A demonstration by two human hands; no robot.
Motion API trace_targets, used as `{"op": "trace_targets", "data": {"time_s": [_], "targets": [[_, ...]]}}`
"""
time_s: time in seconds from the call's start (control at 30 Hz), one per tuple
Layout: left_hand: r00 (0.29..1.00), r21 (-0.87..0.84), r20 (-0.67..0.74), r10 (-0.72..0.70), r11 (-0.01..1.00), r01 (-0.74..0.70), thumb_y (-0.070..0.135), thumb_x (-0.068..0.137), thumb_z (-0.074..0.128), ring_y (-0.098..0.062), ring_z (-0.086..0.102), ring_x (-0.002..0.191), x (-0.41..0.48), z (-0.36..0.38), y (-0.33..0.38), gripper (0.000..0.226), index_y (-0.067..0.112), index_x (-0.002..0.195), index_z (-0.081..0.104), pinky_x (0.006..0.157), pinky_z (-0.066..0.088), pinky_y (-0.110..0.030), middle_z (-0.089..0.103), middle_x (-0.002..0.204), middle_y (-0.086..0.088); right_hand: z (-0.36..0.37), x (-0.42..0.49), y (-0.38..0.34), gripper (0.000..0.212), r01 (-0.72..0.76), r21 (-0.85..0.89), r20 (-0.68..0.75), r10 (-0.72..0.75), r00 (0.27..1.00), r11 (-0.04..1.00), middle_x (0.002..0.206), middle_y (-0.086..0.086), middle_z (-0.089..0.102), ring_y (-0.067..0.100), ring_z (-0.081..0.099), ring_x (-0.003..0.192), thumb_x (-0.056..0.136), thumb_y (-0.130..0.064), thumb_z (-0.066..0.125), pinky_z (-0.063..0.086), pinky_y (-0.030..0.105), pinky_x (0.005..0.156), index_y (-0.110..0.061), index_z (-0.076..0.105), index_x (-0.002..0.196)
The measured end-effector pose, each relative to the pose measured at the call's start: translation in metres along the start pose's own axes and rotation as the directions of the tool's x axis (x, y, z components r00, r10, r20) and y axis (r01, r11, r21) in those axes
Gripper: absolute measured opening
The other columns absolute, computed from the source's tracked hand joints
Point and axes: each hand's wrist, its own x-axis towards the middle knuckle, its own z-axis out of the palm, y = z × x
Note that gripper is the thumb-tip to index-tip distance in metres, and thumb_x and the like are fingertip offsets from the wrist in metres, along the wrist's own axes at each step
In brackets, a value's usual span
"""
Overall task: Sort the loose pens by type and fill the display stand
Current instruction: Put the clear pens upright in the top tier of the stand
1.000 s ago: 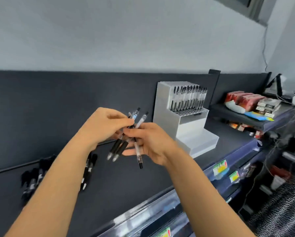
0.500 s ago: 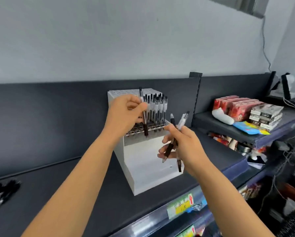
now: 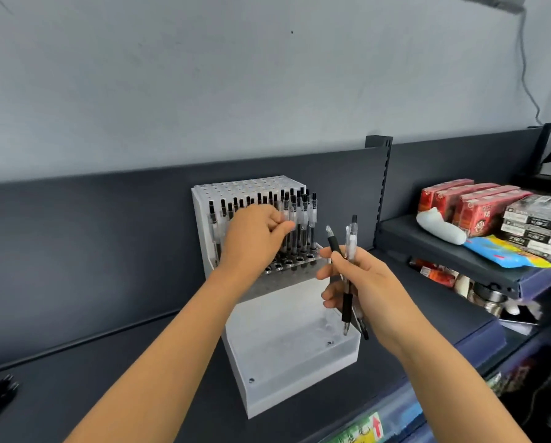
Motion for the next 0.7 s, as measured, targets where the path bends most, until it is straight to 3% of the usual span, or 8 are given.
{"op": "trace_targets", "data": {"time_s": [0.17,0.3,0.37,0.43,0.53,0.63,0.7], "targets": [[0.998,0.145,0.05,0.026,0.989,-0.033,0.034,0.089,0.066,-0.016,0.059,0.056,0.002,-0.005,-0.001,0.04,-0.001,0.069,0.066,0.07,0.049,-0.027,0.065,0.061,-0.013,0.003,0.005,0.003,0.021,-0.03,0.047,0.012,0.03,0.999,0.998,0.083,0.007,0.071,0.019,0.063,0.066,0.1,-0.021,0.047,0.052,0.03,0.068,-0.013,0.064,0.108],[0.989,0.249,0.101,0.106,0.96,-0.128,0.048,0.093,0.055,-0.018,0.039,0.041,-0.007,-0.018,0.0,0.057,0.009,0.051,0.048,0.064,0.05,-0.034,0.044,0.043,-0.004,0.006,0.009,0.003,0.023,-0.079,0.118,0.026,0.076,0.997,0.99,0.095,0.01,0.074,0.023,0.068,0.079,0.1,-0.022,0.047,0.054,0.035,0.076,-0.01,0.064,0.11],[0.983,0.023,0.127,0.129,0.991,-0.133,0.048,0.09,0.059,-0.017,0.051,0.046,-0.019,-0.025,0.005,0.048,0.011,0.059,0.062,0.061,0.05,-0.03,0.058,0.05,0.0,0.009,0.008,0.001,0.024,-0.106,0.176,0.056,0.098,0.994,0.979,0.097,0.013,0.074,0.028,0.07,0.086,0.099,-0.019,0.047,0.056,0.037,0.08,-0.006,0.064,0.108],[0.962,-0.219,0.244,0.125,0.973,-0.071,0.045,0.084,0.066,-0.008,0.057,0.055,-0.029,-0.029,0.012,0.03,0.018,0.075,0.074,0.058,0.049,-0.024,0.066,0.062,0.004,0.017,0.006,-0.001,0.025,-0.111,0.179,0.13,0.088,0.988,0.978,0.1,0.015,0.073,0.032,0.07,0.093,0.1,-0.015,0.044,0.057,0.038,0.083,-0.005,0.065,0.109],[0.934,-0.366,0.338,0.112,0.93,0.021,0.034,0.085,0.069,-0.006,0.054,0.059,-0.033,-0.035,0.01,0.022,0.013,0.083,0.075,0.058,0.047,-0.027,0.066,0.066,-0.002,0.027,0.004,-0.003,0.027,-0.07,0.046,0.212,0.059,0.975,0.996,0.103,0.012,0.073,0.031,0.071,0.093,0.1,-0.017,0.044,0.057,0.038,0.084,-0.006,0.065,0.113],[0.982,-0.583,0.188,-0.005,0.804,0.116,0.018,0.086,0.068,-0.005,0.057,0.054,-0.03,-0.053,0.003,0.009,0.011,0.087,0.073,0.054,0.048,-0.017,0.066,0.061,0.004,0.025,0.002,-0.001,0.027,-0.106,-0.008,0.207,0.105,0.973,0.994,0.105,0.008,0.073,0.03,0.07,0.092,0.098,-0.022,0.047,0.056,0.039,0.086,-0.007,0.065,0.112],[0.998,-0.67,0.054,-0.035,0.739,0.063,0.014,0.086,0.066,-0.011,0.064,0.058,-0.029,-0.064,-0.002,0.007,0.009,0.088,0.071,0.055,0.051,-0.019,0.07,0.066,-0.001,0.021,0.001,0.002,0.026,-0.155,0.035,0.152,0.148,0.977,0.987,0.105,0.009,0.073,0.029,0.07,0.086,0.098,-0.023,0.048,0.058,0.038,0.079,-0.007,0.065,0.11]]}}
